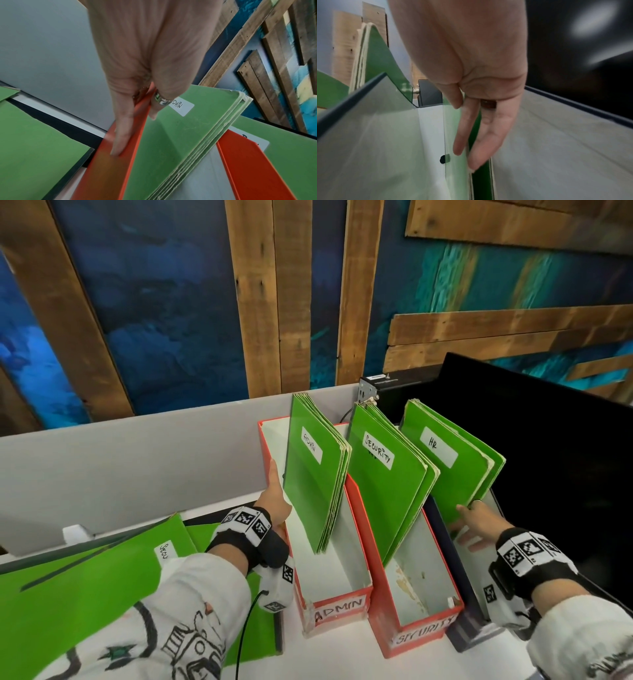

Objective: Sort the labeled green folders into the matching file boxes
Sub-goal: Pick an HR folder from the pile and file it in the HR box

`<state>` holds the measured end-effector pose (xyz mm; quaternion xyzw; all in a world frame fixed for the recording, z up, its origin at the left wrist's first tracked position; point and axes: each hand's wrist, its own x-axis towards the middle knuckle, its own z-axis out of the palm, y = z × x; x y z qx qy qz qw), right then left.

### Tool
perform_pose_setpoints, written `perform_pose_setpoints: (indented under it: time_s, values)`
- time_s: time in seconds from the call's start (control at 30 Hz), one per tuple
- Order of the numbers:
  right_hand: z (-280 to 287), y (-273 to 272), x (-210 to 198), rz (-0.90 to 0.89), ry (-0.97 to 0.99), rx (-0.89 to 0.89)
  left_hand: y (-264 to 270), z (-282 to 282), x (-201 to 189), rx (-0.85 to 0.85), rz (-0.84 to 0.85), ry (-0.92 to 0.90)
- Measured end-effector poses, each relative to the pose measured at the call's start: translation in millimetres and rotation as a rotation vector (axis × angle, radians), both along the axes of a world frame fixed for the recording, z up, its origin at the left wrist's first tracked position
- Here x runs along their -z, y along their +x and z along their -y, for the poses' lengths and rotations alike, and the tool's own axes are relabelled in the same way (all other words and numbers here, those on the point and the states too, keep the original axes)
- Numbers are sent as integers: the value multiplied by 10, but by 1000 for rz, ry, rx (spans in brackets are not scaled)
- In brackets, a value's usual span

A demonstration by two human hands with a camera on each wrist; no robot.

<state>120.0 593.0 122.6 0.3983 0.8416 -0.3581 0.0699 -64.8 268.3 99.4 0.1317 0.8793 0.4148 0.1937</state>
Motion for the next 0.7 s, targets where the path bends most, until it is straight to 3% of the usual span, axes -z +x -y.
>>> perform_pose_setpoints:
  time_s: [0.07,0.17,0.23,0.3,0.4,0.47,0.57,0.7]
  values:
    - [10,3,-11,77,130,-32,4,15,-9,6,1,-5]
    - [-13,24,-37,298,505,-151,7,39,-17,0,0,13]
    - [-33,20,-51,344,577,-178,15,54,-25,1,16,38]
    - [-67,15,-44,269,467,-132,14,67,-9,2,9,41]
    - [-58,47,0,-29,24,98,-28,83,59,3,-26,22]
    - [6,118,-17,-133,-212,183,-57,101,111,10,-27,27]
    - [90,201,-77,-248,-303,221,1,129,61,37,-4,62]
    - [235,181,-264,-505,-210,263,162,192,-70,58,91,153]
